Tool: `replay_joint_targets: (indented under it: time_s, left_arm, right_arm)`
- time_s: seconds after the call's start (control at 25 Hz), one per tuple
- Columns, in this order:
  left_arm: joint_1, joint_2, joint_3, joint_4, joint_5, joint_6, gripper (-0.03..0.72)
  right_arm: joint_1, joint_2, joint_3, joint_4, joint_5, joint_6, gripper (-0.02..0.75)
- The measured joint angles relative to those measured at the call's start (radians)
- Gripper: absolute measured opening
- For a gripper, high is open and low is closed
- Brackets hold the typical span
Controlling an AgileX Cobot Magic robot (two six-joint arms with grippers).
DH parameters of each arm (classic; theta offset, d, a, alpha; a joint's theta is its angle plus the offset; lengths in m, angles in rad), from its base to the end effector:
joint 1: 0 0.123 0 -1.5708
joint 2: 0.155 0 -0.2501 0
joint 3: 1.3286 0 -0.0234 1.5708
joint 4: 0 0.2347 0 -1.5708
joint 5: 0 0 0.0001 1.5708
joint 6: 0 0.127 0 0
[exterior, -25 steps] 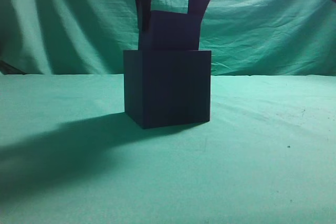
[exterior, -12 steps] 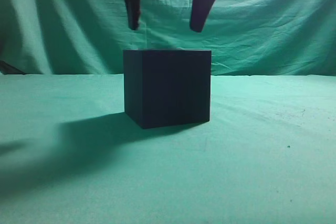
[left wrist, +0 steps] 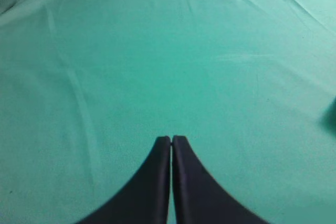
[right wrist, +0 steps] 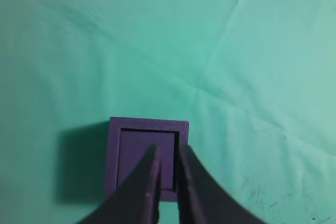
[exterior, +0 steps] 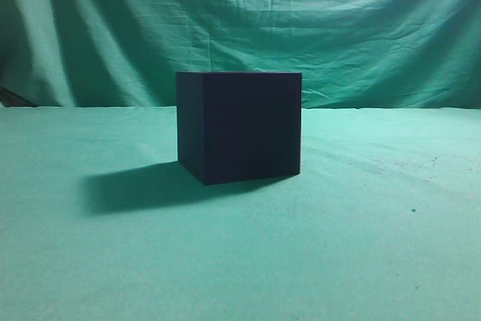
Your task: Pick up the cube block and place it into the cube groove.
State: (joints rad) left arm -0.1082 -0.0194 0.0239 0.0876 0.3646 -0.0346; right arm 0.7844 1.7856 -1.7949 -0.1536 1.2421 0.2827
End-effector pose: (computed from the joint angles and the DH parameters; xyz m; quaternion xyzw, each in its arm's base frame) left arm 0.1059 -0.0075 0.1643 0.0527 0.7973 -0.0059 0.6013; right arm 0.2777 0.2511 0.2878 -0.2505 0.9419 0.0414 0.2199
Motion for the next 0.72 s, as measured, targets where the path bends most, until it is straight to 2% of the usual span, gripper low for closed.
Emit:
replay_joint_targets:
  time_s: [0.04, 0.28, 0.64, 0.72]
  left_arm:
    - [0.000, 0.000, 0.000, 0.000, 0.000, 0.000, 0.000]
    - [0.000, 0.000, 0.000, 0.000, 0.000, 0.000, 0.000]
    - [0.000, 0.000, 0.000, 0.000, 0.000, 0.000, 0.000]
    - [0.000, 0.000, 0.000, 0.000, 0.000, 0.000, 0.000]
  right_arm:
    - [0.000, -0.029, 0.000, 0.000, 0.002, 0.000, 0.064]
    - [0.000, -0.267, 0.101, 0.053, 0.009, 0.000, 0.073]
    - [0.000, -0.734, 0.476, 0.059, 0.022, -0.001, 0.073]
    - [0.000, -0.787, 0.513, 0.059, 0.022, -0.002, 0.073]
